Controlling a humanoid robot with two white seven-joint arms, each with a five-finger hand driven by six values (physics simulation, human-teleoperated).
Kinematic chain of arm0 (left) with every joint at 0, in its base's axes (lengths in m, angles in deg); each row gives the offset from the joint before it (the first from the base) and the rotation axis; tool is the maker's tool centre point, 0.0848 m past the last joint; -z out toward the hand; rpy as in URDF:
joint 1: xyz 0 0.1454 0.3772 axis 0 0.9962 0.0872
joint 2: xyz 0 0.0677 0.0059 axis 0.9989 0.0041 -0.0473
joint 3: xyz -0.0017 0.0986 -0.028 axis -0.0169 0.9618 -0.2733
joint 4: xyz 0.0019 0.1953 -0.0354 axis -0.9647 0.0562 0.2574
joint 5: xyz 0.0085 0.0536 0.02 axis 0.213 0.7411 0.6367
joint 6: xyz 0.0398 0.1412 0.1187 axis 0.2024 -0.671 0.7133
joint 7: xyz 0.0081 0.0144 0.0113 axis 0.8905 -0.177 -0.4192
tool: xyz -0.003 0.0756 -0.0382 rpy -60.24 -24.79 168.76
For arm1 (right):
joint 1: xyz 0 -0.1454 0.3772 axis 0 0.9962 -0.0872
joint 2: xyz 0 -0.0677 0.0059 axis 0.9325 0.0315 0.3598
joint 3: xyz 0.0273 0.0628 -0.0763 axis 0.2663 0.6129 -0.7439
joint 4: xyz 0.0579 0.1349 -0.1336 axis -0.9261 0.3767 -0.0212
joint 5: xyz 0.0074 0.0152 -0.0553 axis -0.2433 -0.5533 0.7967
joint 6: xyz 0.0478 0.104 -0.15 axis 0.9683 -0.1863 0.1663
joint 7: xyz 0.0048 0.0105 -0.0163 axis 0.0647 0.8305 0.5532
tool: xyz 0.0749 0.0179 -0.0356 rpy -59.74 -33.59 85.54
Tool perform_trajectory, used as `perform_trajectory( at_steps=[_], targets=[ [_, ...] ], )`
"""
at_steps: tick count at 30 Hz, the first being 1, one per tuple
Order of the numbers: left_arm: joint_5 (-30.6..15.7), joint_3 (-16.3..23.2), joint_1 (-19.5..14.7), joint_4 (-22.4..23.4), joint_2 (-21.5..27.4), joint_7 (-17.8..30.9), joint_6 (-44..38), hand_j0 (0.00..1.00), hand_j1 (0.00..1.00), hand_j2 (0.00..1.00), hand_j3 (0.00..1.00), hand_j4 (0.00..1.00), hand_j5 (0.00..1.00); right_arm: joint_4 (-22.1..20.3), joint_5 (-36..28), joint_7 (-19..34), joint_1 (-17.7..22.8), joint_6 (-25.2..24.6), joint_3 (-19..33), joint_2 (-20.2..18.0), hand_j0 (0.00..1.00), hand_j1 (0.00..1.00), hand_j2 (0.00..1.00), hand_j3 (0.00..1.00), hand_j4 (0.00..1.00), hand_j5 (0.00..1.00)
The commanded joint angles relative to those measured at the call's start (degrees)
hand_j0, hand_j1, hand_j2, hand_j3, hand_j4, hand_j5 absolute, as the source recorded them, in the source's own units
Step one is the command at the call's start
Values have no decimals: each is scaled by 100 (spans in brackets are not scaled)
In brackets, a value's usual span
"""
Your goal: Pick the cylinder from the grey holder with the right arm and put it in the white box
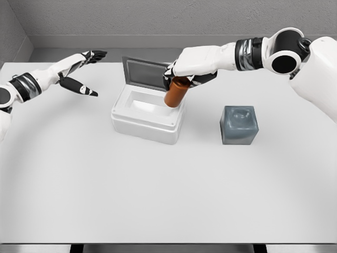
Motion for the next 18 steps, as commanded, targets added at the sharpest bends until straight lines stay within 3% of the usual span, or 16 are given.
perform_trajectory(
  at_steps=[1,7,9,11,12,16,18],
  targets=[
    [-43,-16,0,-6,1,-2,-11,100,100,100,100,100,100,20,144,-11,0,-5,29,3,68,68,68,68,68,68],
    [-34,-16,0,-6,1,-2,-11,100,100,100,100,100,100,2,329,-11,9,-5,56,11,80,80,80,80,80,80],
    [-34,-16,-9,-6,1,-2,-11,100,100,100,100,100,100,-33,347,-11,18,-5,64,222,82,82,82,82,82,82],
    [-34,-16,-9,-6,1,-2,-11,100,100,100,100,100,100,-121,355,-11,18,-5,170,222,96,96,96,96,96,96],
    [-34,-16,-9,-6,1,-2,-11,100,100,100,100,100,100,-200,355,-11,18,-5,284,205,98,98,98,98,98,98],
    [-34,-16,0,3,1,-2,-12,100,100,100,100,100,100,-1290,355,-11,53,-5,1101,-146,100,100,100,100,100,100],
    [-34,-16,0,-6,1,-2,-12,100,100,100,100,100,100,-1940,303,-11,237,-5,1593,-832,100,100,100,100,100,100]
  ],
)
